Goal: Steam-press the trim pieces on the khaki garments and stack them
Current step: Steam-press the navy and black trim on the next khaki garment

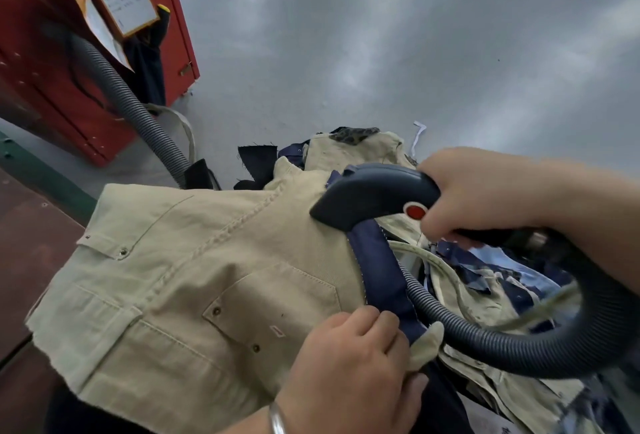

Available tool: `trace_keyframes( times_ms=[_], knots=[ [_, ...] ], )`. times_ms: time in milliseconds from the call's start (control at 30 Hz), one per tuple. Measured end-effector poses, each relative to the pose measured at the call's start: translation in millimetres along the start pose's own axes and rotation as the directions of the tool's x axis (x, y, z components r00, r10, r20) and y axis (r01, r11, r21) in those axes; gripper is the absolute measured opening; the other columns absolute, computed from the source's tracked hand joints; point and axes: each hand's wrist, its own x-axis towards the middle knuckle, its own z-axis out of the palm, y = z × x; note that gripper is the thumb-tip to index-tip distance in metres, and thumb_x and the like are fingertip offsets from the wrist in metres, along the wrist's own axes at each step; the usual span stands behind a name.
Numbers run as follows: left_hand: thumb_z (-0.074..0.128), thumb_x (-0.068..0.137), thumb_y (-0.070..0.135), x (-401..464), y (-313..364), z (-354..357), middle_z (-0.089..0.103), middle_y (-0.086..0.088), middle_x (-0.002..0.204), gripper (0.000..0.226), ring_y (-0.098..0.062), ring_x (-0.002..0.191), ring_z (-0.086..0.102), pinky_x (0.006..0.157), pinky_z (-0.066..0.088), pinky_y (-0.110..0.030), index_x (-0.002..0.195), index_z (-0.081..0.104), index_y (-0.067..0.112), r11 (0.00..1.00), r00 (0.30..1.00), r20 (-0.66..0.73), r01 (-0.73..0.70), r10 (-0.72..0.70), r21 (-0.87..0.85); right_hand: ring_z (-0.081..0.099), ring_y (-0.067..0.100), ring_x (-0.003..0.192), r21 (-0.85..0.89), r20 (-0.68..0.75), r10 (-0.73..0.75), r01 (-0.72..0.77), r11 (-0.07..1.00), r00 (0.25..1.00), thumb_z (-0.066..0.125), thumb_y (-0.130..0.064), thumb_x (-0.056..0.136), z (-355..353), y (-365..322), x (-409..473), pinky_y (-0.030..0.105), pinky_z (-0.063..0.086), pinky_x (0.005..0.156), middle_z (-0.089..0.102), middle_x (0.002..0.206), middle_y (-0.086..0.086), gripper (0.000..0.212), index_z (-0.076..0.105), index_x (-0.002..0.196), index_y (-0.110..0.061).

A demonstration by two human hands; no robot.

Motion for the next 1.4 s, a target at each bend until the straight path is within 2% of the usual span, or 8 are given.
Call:
trace_keyframes(
  times_ms=[433,500,633,800,967,1167,1300,1400],
  knots=[
    [0.057,0.068,0.050,-1.8,0.0,4.5,0.061,0.011,0.071,0.028,-0.008,0.068,0.059,0.057,0.047,-0.023,0.068,0.070,0.025,1.000,1.000,-0.022,-0.003,0.003,-0.014,0.058,0.023,0.037,0.271,-0.259,0.134,-0.061,0.961,0.956,0.068,0.008,0.073,-37.6,15.1,51.0,0.040,0.054,0.041,0.062,0.050,0.015,0.015,0.059,0.084,0.005],
    [0.055,0.069,0.051,-1.9,-1.8,5.4,0.063,0.012,0.073,0.030,-0.007,0.070,0.060,0.057,0.048,-0.022,0.070,0.071,0.025,1.000,1.000,-0.023,-0.002,0.002,-0.009,0.061,0.028,0.041,0.247,-0.250,0.098,-0.035,0.968,0.963,0.072,0.003,0.070,-40.8,30.9,34.3,0.054,0.056,0.044,0.065,0.053,0.018,0.011,0.064,0.074,-0.004],
    [0.057,0.069,0.051,-0.2,-5.0,8.0,0.063,0.011,0.073,0.030,-0.008,0.069,0.060,0.058,0.048,-0.022,0.070,0.071,0.025,1.000,0.999,-0.050,-0.011,0.011,0.007,0.064,0.026,0.039,0.166,-0.184,0.040,-0.009,0.986,0.982,0.076,-0.028,0.050,-30.4,52.3,-14.9,0.031,0.050,0.037,0.066,0.050,0.013,0.028,0.066,0.076,-0.027],
    [0.063,0.066,0.049,1.4,-3.3,11.3,0.061,0.009,0.069,0.027,-0.010,0.065,0.058,0.055,0.046,-0.024,0.065,0.069,0.023,1.000,0.994,-0.108,-0.015,0.015,0.002,0.065,0.018,0.041,0.038,0.008,0.046,-0.046,0.998,0.999,0.055,-0.046,0.040,8.7,47.7,-37.1,0.037,0.057,0.043,0.068,0.053,0.001,0.045,0.059,0.084,-0.042],
    [0.064,0.064,0.050,0.0,-3.2,9.8,0.061,0.009,0.070,0.027,-0.011,0.065,0.057,0.055,0.044,-0.025,0.065,0.068,0.023,1.000,0.994,-0.106,-0.004,0.006,0.020,0.063,0.021,0.039,0.084,-0.038,0.010,-0.007,0.996,0.999,0.070,-0.021,0.067,20.4,33.3,-11.1,0.036,0.051,0.039,0.066,0.050,0.005,0.017,0.059,0.080,-0.018],
    [0.063,0.068,0.050,1.7,-2.4,7.7,0.058,0.009,0.067,0.026,-0.010,0.063,0.055,0.054,0.042,-0.024,0.064,0.067,0.025,0.999,0.997,-0.077,-0.003,0.006,0.050,0.061,0.032,0.042,0.159,-0.098,0.013,0.002,0.987,0.995,0.064,-0.002,0.067,10.4,1.2,29.9,0.036,0.051,0.041,0.067,0.056,0.022,0.017,0.064,0.079,0.009],
    [0.064,0.065,0.049,1.0,0.6,7.3,0.057,0.008,0.065,0.026,-0.012,0.061,0.055,0.052,0.042,-0.025,0.063,0.067,0.023,0.998,0.996,-0.083,-0.012,0.018,0.067,0.051,0.023,0.033,0.263,-0.157,0.064,-0.021,0.965,0.986,0.063,0.008,0.072,3.1,-8.3,59.7,0.026,0.045,0.036,0.058,0.048,0.017,0.010,0.060,0.081,0.011],
    [0.068,0.058,0.046,3.0,1.4,5.2,0.056,0.006,0.062,0.024,-0.013,0.058,0.053,0.049,0.041,-0.024,0.059,0.064,0.023,0.994,0.997,-0.070,-0.014,0.021,0.108,0.057,0.025,0.043,0.320,-0.215,0.119,-0.046,0.946,0.969,0.066,0.007,0.075,-7.0,10.6,62.4,0.039,0.057,0.048,0.063,0.058,0.017,0.015,0.060,0.089,0.009]
  ],
)
